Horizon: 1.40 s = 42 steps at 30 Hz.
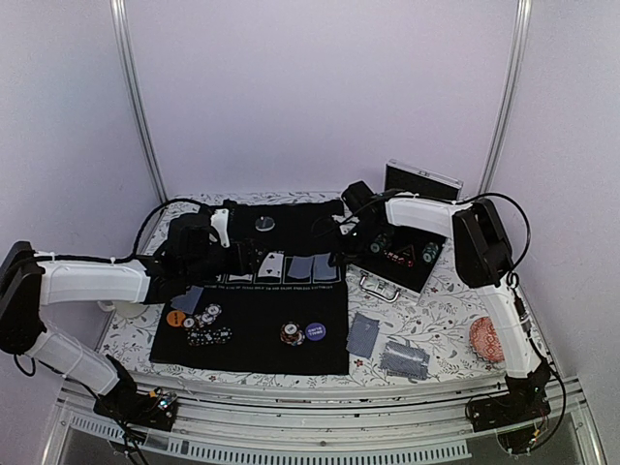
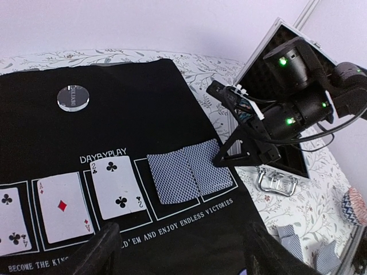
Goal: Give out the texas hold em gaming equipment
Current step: Place the poker card in the community card area, then reset both arms
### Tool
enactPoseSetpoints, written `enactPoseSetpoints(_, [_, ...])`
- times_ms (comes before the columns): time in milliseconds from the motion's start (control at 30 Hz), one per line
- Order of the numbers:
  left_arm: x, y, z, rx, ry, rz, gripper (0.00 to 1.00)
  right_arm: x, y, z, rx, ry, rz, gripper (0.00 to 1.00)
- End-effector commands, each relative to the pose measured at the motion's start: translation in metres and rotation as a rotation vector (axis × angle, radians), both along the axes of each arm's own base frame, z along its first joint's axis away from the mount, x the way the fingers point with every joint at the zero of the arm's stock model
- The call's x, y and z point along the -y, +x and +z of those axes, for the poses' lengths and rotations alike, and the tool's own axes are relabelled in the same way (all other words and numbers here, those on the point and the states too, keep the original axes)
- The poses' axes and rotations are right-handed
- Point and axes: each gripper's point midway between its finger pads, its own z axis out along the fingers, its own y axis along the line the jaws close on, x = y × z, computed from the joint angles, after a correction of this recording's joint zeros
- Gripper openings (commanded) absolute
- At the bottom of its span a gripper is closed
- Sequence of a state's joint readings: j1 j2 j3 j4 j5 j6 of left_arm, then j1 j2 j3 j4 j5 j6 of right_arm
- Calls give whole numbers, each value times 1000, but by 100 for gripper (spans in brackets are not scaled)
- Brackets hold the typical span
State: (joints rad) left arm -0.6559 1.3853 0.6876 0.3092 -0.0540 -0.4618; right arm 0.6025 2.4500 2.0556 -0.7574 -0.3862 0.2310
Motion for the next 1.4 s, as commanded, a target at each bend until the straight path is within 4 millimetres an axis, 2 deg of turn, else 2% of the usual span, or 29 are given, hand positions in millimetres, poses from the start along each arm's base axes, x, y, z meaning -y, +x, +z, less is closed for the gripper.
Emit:
enactPoseSetpoints(0, [-8,1,3,10,10,11,75,-1,8,-4,46,-43,5,24])
enactPoseSetpoints(200, [-11,1,4,14,14,16,75,9,15,1,86,-97,-22,29])
enactPoseSetpoints(333, [-15,4,6,22,20,23,76,9,19,25,149,-108,-29,32])
enactPoseSetpoints(400, [-18,6,9,29,29,26,76,8,22,53,212,-97,-28,40])
enactPoseSetpoints(467, [-24,10,12,38,45,34,78,12,27,99,307,-77,-44,51])
enactPoseSetpoints(500, [-29,13,16,46,59,37,79,15,29,116,351,-82,-52,59])
enactPoseSetpoints(600, [-51,26,30,68,119,76,80,31,31,176,490,-81,-80,99])
enactPoseSetpoints(667, [-76,36,47,97,162,142,83,46,28,211,599,-85,-95,99])
enactPoseSetpoints(733, [-107,43,68,146,188,234,88,69,24,248,725,-88,-141,99])
enactPoseSetpoints(800, [-146,46,93,211,203,362,95,104,22,285,844,-75,-224,99])
enactPoseSetpoints(867, [-191,48,108,267,217,500,98,150,20,313,935,-50,-329,99])
enactPoseSetpoints(900, [-213,48,113,295,228,572,98,179,16,330,983,-25,-395,99])
enactPoseSetpoints(967, [-253,44,117,352,259,710,98,231,11,343,1052,17,-514,99])
enactPoseSetpoints(1000, [-271,40,116,384,279,769,98,264,7,344,1087,19,-579,99])
enactPoseSetpoints(1033, [-287,36,114,407,294,818,98,285,1,346,1132,33,-626,99])
enactPoseSetpoints(1100, [-309,29,102,440,306,890,98,325,-16,332,1203,17,-720,99])
enactPoseSetpoints(1133, [-315,26,95,451,313,909,98,342,-26,312,1216,3,-762,99])
enactPoseSetpoints(1167, [-318,25,88,465,321,915,98,355,-34,309,1270,7,-805,99])
enactPoseSetpoints(1200, [-318,25,79,468,338,911,98,367,-43,304,1316,-4,-840,99])
enactPoseSetpoints(1233, [-317,26,70,477,346,899,98,376,-51,289,1344,-34,-868,99])
enactPoseSetpoints(1367, [-315,26,43,484,386,875,98,387,-69,243,1420,-122,-858,99])
